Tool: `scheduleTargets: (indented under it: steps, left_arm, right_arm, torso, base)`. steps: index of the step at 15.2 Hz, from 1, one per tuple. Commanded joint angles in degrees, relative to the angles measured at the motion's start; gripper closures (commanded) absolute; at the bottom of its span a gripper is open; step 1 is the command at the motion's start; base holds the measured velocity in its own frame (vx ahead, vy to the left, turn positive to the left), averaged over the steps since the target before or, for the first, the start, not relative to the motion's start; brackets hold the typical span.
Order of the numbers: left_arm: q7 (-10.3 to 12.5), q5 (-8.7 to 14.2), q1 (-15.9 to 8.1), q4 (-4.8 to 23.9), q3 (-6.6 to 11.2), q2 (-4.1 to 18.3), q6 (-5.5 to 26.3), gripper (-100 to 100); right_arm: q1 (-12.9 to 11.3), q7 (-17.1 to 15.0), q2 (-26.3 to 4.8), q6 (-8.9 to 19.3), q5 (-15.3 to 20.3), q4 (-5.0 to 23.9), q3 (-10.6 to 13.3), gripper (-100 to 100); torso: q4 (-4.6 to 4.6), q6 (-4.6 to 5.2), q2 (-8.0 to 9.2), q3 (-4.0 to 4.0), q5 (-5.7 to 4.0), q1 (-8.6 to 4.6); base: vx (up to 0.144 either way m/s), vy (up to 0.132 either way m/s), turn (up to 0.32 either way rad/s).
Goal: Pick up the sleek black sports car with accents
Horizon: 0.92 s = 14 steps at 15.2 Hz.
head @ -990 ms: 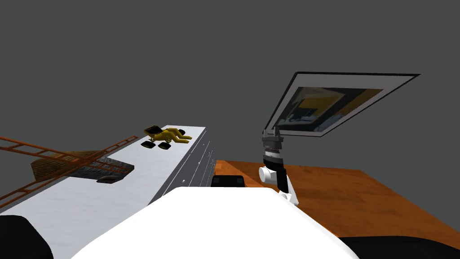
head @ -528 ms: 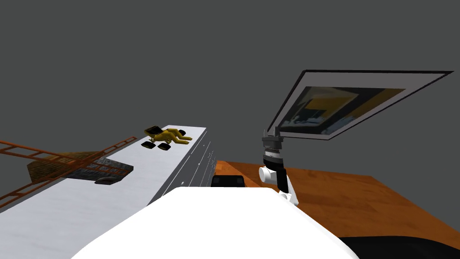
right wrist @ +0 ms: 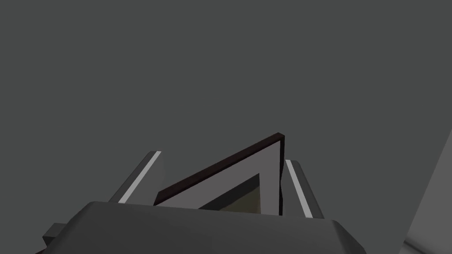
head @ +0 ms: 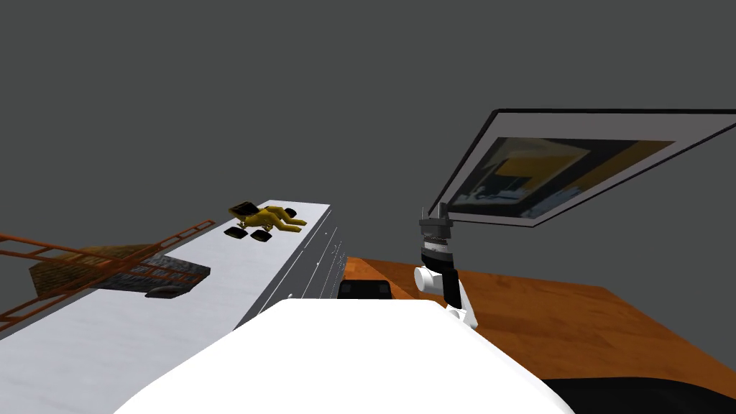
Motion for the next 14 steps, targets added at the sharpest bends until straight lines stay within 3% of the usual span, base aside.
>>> scheduleTargets:
  steps: [1,2,5,6,7,8,9,10,11,12,13,14]
  left_arm:
    - [0.0,0.0,0.0,0.0,0.00,0.0,0.0,100]
    - [0.4,0.6,2.9,-2.7,1.91,-0.8,1.0,100]
    - [0.7,0.9,5.0,-4.5,3.11,-1.2,1.8,100]
    - [1.0,1.3,6.9,-6.4,4.32,-1.7,2.5,100]
    - [1.0,1.3,6.9,-6.4,4.32,-1.7,2.5,100]
    - [1.3,1.7,8.9,-8.2,5.52,-2.2,3.3,100]
    - [1.3,1.7,8.9,-8.2,5.52,-2.2,3.3,100]
    - [1.6,2.0,10.8,-10.1,6.72,-2.7,4.1,100]
    - [1.6,2.0,10.9,-10.1,6.72,-2.7,4.1,100]
    - [1.9,2.4,12.8,-11.9,7.93,-3.1,4.9,100]
    - [1.9,2.4,12.8,-11.9,7.93,-3.1,4.9,100]
    - [2.2,2.7,14.8,-13.8,9.13,-3.6,5.6,100]
  right_arm:
    - [0.0,0.0,0.0,0.0,0.0,0.0,0.0,0]
    - [0.0,0.0,0.0,0.0,0.0,0.0,0.0,0]
    - [0.0,0.0,0.0,0.0,0.0,0.0,0.0,0]
    - [0.0,0.0,0.0,0.0,0.0,0.0,0.0,0]
    - [0.0,0.0,0.0,0.0,0.0,0.0,0.0,0]
    - [0.0,0.0,0.0,0.0,0.0,0.0,0.0,0]
    - [0.0,0.0,0.0,0.0,0.0,0.0,0.0,0]
    - [0.0,0.0,0.0,0.0,0.0,0.0,0.0,0]
    - [0.0,0.0,0.0,0.0,0.0,0.0,0.0,0]
    - [0.0,0.0,0.0,0.0,0.0,0.0,0.0,0]
    - [0.0,0.0,0.0,0.0,0.0,0.0,0.0,0]
    - [0.0,0.0,0.0,0.0,0.0,0.0,0.0,0]
  torso:
    - [0.00,0.00,0.00,0.00,0.00,0.00]
    - [0.00,0.00,0.01,0.00,0.00,0.00]
    - [0.03,0.06,0.19,0.10,-0.05,0.02]
    - [0.04,0.03,0.22,0.12,-0.05,0.02]
    - [0.04,0.01,0.24,0.13,-0.06,0.01]
    - [0.04,-0.01,0.24,0.13,-0.06,0.00]
    - [0.03,0.00,0.24,0.13,-0.07,-0.03]
    - [0.03,-0.01,0.21,0.12,-0.08,-0.05]
    - [0.02,0.01,0.19,0.10,-0.10,-0.08]
    - [0.02,0.00,0.18,0.09,-0.10,-0.08]
    - [0.01,0.00,0.19,0.09,-0.12,-0.10]
    - [0.01,-0.01,0.19,0.09,-0.13,-0.10]
  base:
    - [0.000,0.000,0.000]
    - [-0.035,0.008,-0.104]
    - [-0.063,0.019,-0.095]
    - [-0.057,0.019,-0.055]
    - [-0.052,0.013,-0.046]
    - [-0.049,0.007,-0.065]
    - [-0.042,0.004,-0.048]
    - [-0.039,0.004,-0.059]
    - [-0.040,0.006,-0.048]
    - [-0.048,0.007,-0.054]
    - [-0.044,0.009,-0.049]
    - [-0.045,0.014,-0.063]
